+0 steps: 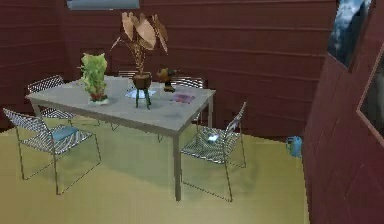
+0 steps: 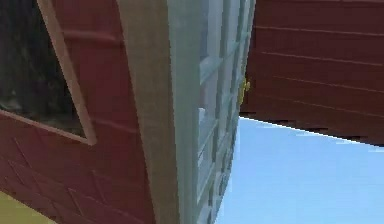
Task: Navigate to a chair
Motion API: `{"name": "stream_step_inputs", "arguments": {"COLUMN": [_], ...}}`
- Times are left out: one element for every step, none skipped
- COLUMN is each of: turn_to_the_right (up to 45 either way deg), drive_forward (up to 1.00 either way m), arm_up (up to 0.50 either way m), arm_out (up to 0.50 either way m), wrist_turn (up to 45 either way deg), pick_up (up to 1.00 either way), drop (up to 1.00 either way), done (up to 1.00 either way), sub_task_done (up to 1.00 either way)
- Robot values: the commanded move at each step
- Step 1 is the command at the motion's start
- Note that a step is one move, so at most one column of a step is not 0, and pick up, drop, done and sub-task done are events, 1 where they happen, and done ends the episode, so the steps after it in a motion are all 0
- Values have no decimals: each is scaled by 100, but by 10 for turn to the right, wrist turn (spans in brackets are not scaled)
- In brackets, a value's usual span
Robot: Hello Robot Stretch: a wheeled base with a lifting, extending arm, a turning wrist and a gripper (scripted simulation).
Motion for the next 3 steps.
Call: {"name": "stream_step_inputs", "arguments": {"turn_to_the_right": [90, 0, 0], "drive_forward": [0, 45, 0], "arm_up": [0, 0, 0], "arm_out": [0, 0, 0], "wrist_turn": [0, 0, 0], "pick_up": [0, 0, 0], "drop": [0, 0, 0], "done": [0, 0, 100], "sub_task_done": [0, 0, 0]}}
